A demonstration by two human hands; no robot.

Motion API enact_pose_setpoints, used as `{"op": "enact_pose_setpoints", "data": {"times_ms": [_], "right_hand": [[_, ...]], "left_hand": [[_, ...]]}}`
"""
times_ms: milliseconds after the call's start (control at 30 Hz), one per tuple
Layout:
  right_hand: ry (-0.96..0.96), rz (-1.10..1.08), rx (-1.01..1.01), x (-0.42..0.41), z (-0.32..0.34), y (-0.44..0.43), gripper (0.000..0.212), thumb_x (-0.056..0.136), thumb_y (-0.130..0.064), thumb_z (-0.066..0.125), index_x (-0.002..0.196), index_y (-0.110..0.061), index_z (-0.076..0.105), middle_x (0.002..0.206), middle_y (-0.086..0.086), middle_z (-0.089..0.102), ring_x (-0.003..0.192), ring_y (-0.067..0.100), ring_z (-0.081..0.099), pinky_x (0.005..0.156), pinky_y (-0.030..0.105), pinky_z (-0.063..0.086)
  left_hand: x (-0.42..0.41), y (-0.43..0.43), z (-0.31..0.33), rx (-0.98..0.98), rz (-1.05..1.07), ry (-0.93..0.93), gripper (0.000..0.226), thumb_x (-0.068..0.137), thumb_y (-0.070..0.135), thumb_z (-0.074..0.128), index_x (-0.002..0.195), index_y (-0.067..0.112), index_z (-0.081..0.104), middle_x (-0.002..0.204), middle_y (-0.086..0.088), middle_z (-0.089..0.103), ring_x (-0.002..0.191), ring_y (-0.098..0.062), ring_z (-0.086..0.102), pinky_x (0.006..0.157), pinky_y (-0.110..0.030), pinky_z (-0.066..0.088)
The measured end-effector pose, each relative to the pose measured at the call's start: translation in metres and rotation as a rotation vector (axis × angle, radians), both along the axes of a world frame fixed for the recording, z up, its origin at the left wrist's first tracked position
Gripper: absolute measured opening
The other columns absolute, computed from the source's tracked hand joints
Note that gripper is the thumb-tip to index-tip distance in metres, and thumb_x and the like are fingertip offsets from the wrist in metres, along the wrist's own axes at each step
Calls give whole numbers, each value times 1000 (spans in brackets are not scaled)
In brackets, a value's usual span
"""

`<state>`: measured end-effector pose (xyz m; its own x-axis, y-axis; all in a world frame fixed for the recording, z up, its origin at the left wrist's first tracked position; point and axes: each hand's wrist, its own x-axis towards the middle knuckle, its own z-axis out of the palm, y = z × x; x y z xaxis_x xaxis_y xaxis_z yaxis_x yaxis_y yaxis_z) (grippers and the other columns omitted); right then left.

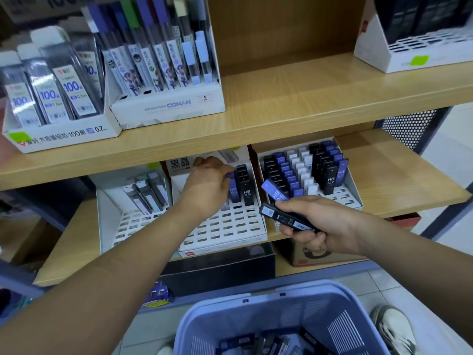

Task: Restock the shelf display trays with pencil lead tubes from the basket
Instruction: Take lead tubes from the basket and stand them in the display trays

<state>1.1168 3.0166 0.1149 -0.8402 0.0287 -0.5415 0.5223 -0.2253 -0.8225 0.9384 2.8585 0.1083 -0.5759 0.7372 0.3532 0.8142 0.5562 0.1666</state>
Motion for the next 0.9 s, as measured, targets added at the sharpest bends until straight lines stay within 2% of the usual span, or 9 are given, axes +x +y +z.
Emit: {"op": "enact_pose_setpoints", "data": {"times_ms": [33, 100, 167, 233, 333, 533, 700, 833, 900], "right_hand": [[8, 21, -2, 0, 0, 0, 23, 97, -34, 56, 101, -12, 58, 69, 6, 53, 43, 7, 26, 34, 15, 15], [24, 79, 0, 0, 1, 0, 22, 94, -35, 60, 100, -13, 60, 70, 5, 52, 45, 7, 25, 34, 14, 15], [41, 148, 0, 1, 3, -3, 22, 90, -35, 65, 98, -15, 60, 71, 5, 52, 46, 7, 25, 35, 13, 16], [60, 212, 19, 2, 6, -5, 23, 86, -31, 68, 101, -15, 60, 72, 4, 52, 46, 6, 26, 35, 13, 16], [91, 279, 119, 3, 11, -8, 18, 87, -20, 70, 100, -15, 59, 71, 2, 53, 44, 6, 27, 36, 13, 17], [160, 124, 237, -1, 9, -7, 23, 92, -18, 66, 114, -19, 65, 73, 1, 64, 42, 6, 30, 39, 18, 20], [86, 132, 508, -4, 2, -15, 12, 95, -15, 61, 106, -18, 65, 75, 1, 64, 43, 7, 34, 42, 19, 25], [12, 107, 482, -7, -8, -22, 16, 100, -10, 47, 98, -9, 63, 84, 4, 68, 51, 8, 43, 44, 17, 30], [2, 114, 470, -8, -12, -23, 14, 102, -16, 46, 107, -14, 59, 89, 3, 72, 57, 8, 53, 46, 15, 36]], "left_hand": [[9, 1, 9, 70, 12, -132, 28, 92, 9, 55, 117, 13, 67, 108, -8, 65, 97, -25, 58, 83, -18, 31], [29, 0, 29, 214, -11, -577, 24, 94, 18, 57, 117, 20, 66, 104, 3, 67, 90, -11, 60, 74, -12, 44], [46, -2, 42, 270, -93, -984, 22, 93, 19, 60, 114, 18, 66, 92, 2, 71, 79, -8, 63, 69, -17, 52], [56, -4, 44, 280, -140, -1087, 20, 89, 12, 63, 109, 12, 67, 79, -2, 71, 68, -8, 64, 67, -18, 54], [54, -7, 44, 389, -71, -1060, 15, 86, 6, 66, 100, 9, 69, 70, -5, 71, 61, -10, 64, 60, -19, 54], [34, -24, 41, 391, 57, -994, 13, 85, 5, 68, 97, 7, 70, 71, -9, 71, 61, -12, 64, 60, -20, 55], [13, -33, 35, 397, 191, -607, 12, 83, 8, 72, 85, 17, 65, 82, -3, 67, 80, -17, 64, 77, -25, 52], [13, -34, 27, 290, 158, -378, 12, 86, 13, 69, 98, 14, 70, 88, 4, 66, 85, -8, 61, 79, -15, 46], [15, -32, 20, 219, 107, -310, 15, 86, 15, 69, 101, 13, 71, 90, 2, 69, 85, -9, 63, 82, -19, 49]]}}
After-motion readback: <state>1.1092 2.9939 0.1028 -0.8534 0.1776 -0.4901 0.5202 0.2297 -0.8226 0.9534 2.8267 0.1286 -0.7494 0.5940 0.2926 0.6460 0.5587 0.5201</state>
